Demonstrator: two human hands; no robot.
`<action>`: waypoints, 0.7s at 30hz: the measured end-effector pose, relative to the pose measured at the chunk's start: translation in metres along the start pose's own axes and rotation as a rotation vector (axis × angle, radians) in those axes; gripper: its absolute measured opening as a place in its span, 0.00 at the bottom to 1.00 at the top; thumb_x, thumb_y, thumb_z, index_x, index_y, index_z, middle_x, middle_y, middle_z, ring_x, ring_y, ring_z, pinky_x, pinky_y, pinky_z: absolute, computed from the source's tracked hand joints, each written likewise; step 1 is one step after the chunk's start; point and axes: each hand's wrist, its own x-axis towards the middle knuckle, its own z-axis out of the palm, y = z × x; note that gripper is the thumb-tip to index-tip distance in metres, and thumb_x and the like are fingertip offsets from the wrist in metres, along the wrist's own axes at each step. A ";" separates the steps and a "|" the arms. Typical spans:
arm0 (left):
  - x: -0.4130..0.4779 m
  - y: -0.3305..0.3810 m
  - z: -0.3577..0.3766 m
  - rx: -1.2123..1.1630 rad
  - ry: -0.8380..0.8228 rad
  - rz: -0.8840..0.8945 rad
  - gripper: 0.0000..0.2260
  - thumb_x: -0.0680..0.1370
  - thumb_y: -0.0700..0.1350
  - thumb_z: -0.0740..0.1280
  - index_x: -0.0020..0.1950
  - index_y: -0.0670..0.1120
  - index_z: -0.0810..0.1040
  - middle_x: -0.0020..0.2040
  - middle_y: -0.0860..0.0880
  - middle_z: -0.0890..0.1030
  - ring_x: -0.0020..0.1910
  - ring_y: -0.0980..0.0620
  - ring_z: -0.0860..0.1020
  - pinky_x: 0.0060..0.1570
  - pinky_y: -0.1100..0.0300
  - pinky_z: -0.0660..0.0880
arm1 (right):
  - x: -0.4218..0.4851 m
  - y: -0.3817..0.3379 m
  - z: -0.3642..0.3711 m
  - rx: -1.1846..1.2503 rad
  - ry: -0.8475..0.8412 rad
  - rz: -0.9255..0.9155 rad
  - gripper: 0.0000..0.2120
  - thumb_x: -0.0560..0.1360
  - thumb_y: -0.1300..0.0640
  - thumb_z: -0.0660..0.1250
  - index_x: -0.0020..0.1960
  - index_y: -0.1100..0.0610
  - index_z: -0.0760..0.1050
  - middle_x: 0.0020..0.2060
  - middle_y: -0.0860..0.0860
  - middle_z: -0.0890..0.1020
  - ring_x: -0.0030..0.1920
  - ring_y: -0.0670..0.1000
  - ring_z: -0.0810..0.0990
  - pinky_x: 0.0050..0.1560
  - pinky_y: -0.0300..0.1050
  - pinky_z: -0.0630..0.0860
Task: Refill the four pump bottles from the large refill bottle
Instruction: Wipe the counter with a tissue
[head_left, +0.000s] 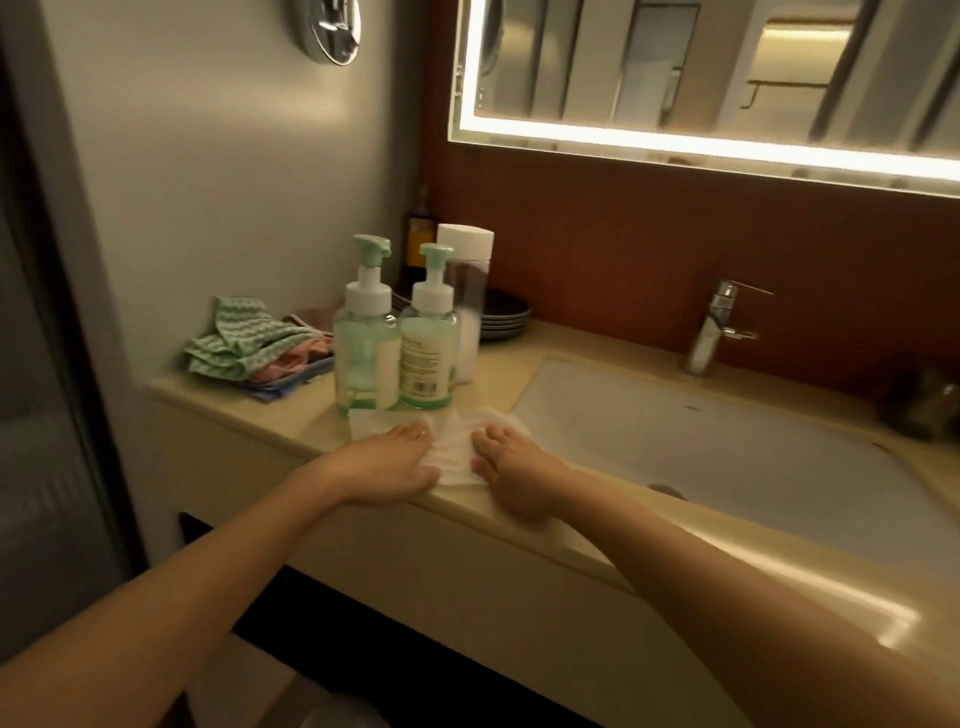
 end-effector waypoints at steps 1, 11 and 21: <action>0.004 -0.002 -0.002 -0.011 -0.002 -0.002 0.27 0.82 0.51 0.52 0.76 0.42 0.49 0.77 0.46 0.47 0.76 0.51 0.49 0.71 0.61 0.49 | 0.007 0.002 -0.004 -0.007 -0.024 -0.001 0.24 0.82 0.50 0.48 0.75 0.57 0.53 0.75 0.53 0.53 0.75 0.53 0.50 0.73 0.48 0.49; 0.042 -0.001 -0.012 -0.060 0.067 -0.058 0.23 0.82 0.51 0.50 0.75 0.43 0.56 0.77 0.45 0.54 0.74 0.48 0.56 0.71 0.56 0.56 | 0.067 0.042 -0.018 -0.103 -0.140 0.000 0.25 0.82 0.48 0.44 0.76 0.54 0.44 0.76 0.52 0.45 0.76 0.50 0.43 0.75 0.51 0.45; 0.073 0.021 0.009 -0.137 0.333 -0.060 0.16 0.81 0.51 0.53 0.58 0.44 0.74 0.63 0.45 0.72 0.61 0.47 0.70 0.60 0.53 0.67 | 0.111 0.077 -0.024 -0.026 -0.145 -0.009 0.25 0.82 0.49 0.45 0.76 0.54 0.44 0.76 0.50 0.44 0.76 0.49 0.41 0.74 0.49 0.42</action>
